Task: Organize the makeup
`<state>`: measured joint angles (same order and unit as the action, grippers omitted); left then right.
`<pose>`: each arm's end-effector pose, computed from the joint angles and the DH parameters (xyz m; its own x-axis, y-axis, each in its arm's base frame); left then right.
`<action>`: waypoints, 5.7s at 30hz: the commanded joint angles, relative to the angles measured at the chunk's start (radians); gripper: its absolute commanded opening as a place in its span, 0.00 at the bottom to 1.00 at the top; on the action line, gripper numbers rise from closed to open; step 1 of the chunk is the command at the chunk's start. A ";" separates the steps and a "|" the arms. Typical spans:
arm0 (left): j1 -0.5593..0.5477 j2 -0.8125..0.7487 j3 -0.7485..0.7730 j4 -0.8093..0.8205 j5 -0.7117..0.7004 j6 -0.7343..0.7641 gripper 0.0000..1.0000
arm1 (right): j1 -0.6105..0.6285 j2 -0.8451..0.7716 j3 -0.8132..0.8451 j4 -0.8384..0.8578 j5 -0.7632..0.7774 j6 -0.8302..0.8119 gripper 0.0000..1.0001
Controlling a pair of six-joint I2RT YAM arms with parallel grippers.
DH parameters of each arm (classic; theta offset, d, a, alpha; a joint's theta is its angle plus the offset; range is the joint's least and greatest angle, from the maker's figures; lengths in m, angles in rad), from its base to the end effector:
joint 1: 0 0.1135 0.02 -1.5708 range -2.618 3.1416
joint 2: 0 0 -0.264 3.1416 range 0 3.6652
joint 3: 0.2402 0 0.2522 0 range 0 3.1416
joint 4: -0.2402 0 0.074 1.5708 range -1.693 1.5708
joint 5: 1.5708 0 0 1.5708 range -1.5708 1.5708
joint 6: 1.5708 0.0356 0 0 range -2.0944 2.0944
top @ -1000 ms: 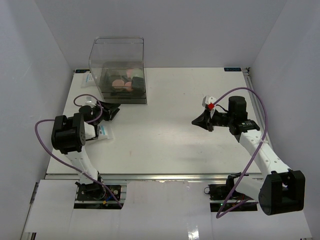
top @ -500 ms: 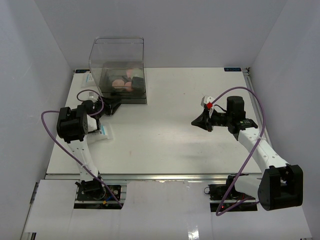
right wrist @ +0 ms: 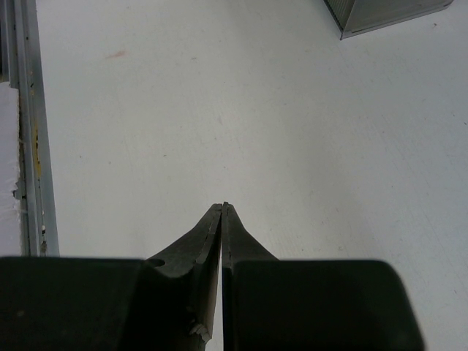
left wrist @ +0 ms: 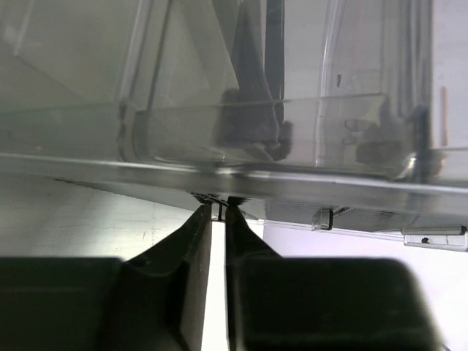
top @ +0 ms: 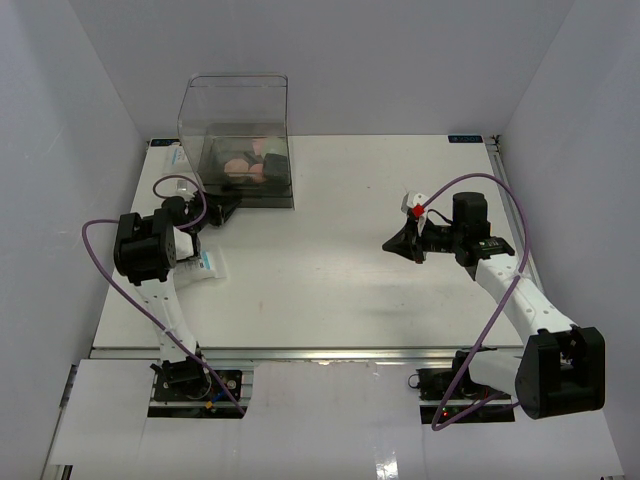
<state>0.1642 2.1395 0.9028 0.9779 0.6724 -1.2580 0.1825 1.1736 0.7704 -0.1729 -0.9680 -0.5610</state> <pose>0.3959 0.0431 0.0981 -0.5212 -0.8409 -0.1458 -0.0968 0.2280 -0.9688 0.2363 0.0734 0.2647 -0.0374 -0.3136 -0.9488 -0.9473 0.3133 -0.0662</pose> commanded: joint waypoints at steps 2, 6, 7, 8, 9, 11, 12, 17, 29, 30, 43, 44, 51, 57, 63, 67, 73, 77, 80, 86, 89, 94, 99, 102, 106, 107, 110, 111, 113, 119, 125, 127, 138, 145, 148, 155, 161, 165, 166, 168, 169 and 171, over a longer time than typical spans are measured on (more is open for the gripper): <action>0.000 -0.011 -0.016 0.006 -0.002 0.014 0.18 | -0.006 0.009 0.002 0.017 -0.006 -0.020 0.08; 0.000 -0.056 -0.087 0.017 0.000 0.019 0.17 | -0.006 0.008 0.004 0.013 -0.006 -0.023 0.08; 0.000 -0.074 -0.115 0.023 0.001 0.023 0.17 | -0.006 0.005 0.004 0.013 -0.006 -0.023 0.08; 0.001 -0.087 -0.135 0.027 0.000 0.026 0.17 | -0.006 0.002 0.004 0.013 -0.005 -0.023 0.08; 0.000 -0.099 -0.153 0.028 -0.001 0.030 0.17 | -0.006 0.001 0.004 0.013 -0.005 -0.023 0.08; 0.001 -0.132 -0.204 0.031 -0.001 0.043 0.16 | -0.006 -0.002 0.004 0.013 -0.005 -0.023 0.08; 0.001 -0.149 -0.228 0.030 -0.001 0.049 0.16 | -0.006 -0.004 0.004 0.013 -0.005 -0.023 0.08; 0.001 -0.275 -0.373 0.006 -0.007 0.098 0.17 | -0.006 -0.016 0.004 0.011 -0.011 -0.022 0.08; 0.001 -0.520 -0.466 -0.240 -0.049 0.227 0.38 | -0.006 -0.039 0.002 0.013 -0.020 -0.018 0.08; 0.000 -0.538 -0.452 -0.279 -0.054 0.246 0.45 | -0.006 -0.040 0.002 0.013 -0.020 -0.018 0.08; 0.000 -0.847 -0.325 -0.700 -0.151 0.438 0.70 | -0.005 -0.072 0.000 0.013 -0.023 -0.019 0.08; 0.000 -0.873 -0.321 -0.749 -0.180 0.445 0.72 | -0.005 -0.075 -0.001 0.013 -0.023 -0.018 0.08; 0.003 -1.115 -0.330 -1.118 -0.433 0.397 0.82 | -0.007 -0.101 -0.002 0.013 -0.028 -0.015 0.08; 0.005 -1.234 -0.293 -1.462 -0.629 0.239 0.81 | -0.008 -0.118 -0.004 0.014 -0.035 -0.010 0.08; 0.019 -1.270 -0.311 -1.601 -0.717 0.125 0.79 | -0.008 -0.132 -0.005 0.014 -0.037 -0.010 0.08; 0.037 -1.217 -0.322 -1.562 -0.707 0.095 0.78 | -0.008 -0.139 -0.006 0.014 -0.037 -0.010 0.08; 0.077 -1.051 -0.308 -1.476 -0.698 0.086 0.77 | -0.008 -0.142 -0.009 0.013 -0.034 -0.012 0.08; 0.103 -1.000 -0.308 -1.438 -0.710 0.092 0.76 | -0.008 -0.139 -0.009 0.013 -0.034 -0.013 0.08; 0.137 -0.949 -0.309 -1.400 -0.716 0.108 0.74 | -0.008 -0.135 -0.008 0.013 -0.036 -0.013 0.08; 0.205 -0.914 -0.334 -1.341 -0.695 0.132 0.62 | -0.008 -0.132 -0.010 0.013 -0.035 -0.013 0.08; 0.230 -0.924 -0.357 -1.320 -0.694 0.142 0.50 | -0.009 -0.130 -0.010 0.013 -0.034 -0.013 0.08; 0.271 -0.985 -0.400 -1.287 -0.689 0.165 0.27 | -0.010 -0.130 -0.011 0.013 -0.035 -0.011 0.08; 0.274 -1.094 -0.419 -1.207 -0.630 0.257 0.21 | -0.011 -0.132 -0.011 0.013 -0.035 -0.011 0.08; 0.274 -1.161 -0.456 -1.094 -0.509 0.323 0.16 | -0.011 -0.132 -0.011 0.013 -0.037 -0.011 0.08; 0.274 -1.238 -0.468 -1.006 -0.381 0.378 0.09 | -0.012 -0.135 -0.012 0.013 -0.038 -0.011 0.08; 0.274 -1.253 -0.468 -0.990 -0.349 0.385 0.08 | -0.012 -0.135 -0.013 0.013 -0.038 -0.011 0.08; 0.274 -1.257 -0.450 -0.913 -0.239 0.394 0.07 | -0.012 -0.133 -0.011 0.013 -0.040 -0.010 0.08; 0.267 -1.242 -0.446 -0.891 -0.209 0.394 0.07 | -0.012 -0.132 -0.011 0.013 -0.040 -0.011 0.08; 0.235 -1.193 -0.421 -0.827 -0.141 0.413 0.07 | -0.012 -0.132 -0.012 0.013 -0.040 -0.011 0.08; 0.022 -1.030 -0.259 -0.789 -0.116 0.556 0.08 | -0.014 -0.127 -0.013 0.015 -0.035 -0.009 0.08; -0.120 -0.924 -0.123 -0.806 -0.224 0.725 0.07 | -0.017 -0.125 -0.014 0.013 -0.035 -0.010 0.08; -0.141 -0.887 -0.089 -0.812 -0.269 0.795 0.07 | -0.017 -0.122 -0.015 0.013 -0.034 -0.010 0.08; -0.307 -0.717 -0.018 -0.788 -0.432 1.046 0.07 | -0.017 -0.102 -0.017 0.013 -0.029 -0.013 0.08; -0.364 -0.635 0.004 -0.777 -0.500 1.130 0.07 | -0.016 -0.091 -0.016 0.014 -0.023 -0.016 0.08; -0.381 -0.606 0.010 -0.784 -0.522 1.175 0.07 | -0.017 -0.087 -0.017 0.013 -0.022 -0.017 0.08; -0.387 -0.558 0.020 -0.835 -0.487 1.262 0.07 | -0.017 -0.081 -0.018 0.013 -0.020 -0.017 0.08; -0.387 -0.529 0.039 -0.906 -0.440 1.328 0.09 | -0.017 -0.081 -0.018 0.012 -0.020 -0.017 0.08; -0.390 -0.525 0.046 -0.957 -0.417 1.353 0.10 | -0.017 -0.085 -0.018 0.012 -0.023 -0.017 0.08; -0.390 -0.527 0.048 -0.969 -0.410 1.356 0.10 | -0.017 -0.086 -0.019 0.012 -0.025 -0.017 0.09; -0.390 -0.535 0.050 -0.973 -0.405 1.367 0.10 | -0.017 -0.088 -0.017 0.012 -0.028 -0.016 0.08; -0.391 -0.537 0.055 -1.004 -0.396 1.374 0.10 | -0.017 -0.089 -0.017 0.012 -0.029 -0.016 0.08; -0.391 -0.540 0.062 -1.032 -0.383 1.384 0.10 | -0.016 -0.090 -0.019 0.012 -0.030 -0.016 0.08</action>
<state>-0.2199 1.6310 0.9169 0.0074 0.2361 0.0820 0.1703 1.0893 0.7551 -0.1764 -0.9756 -0.5755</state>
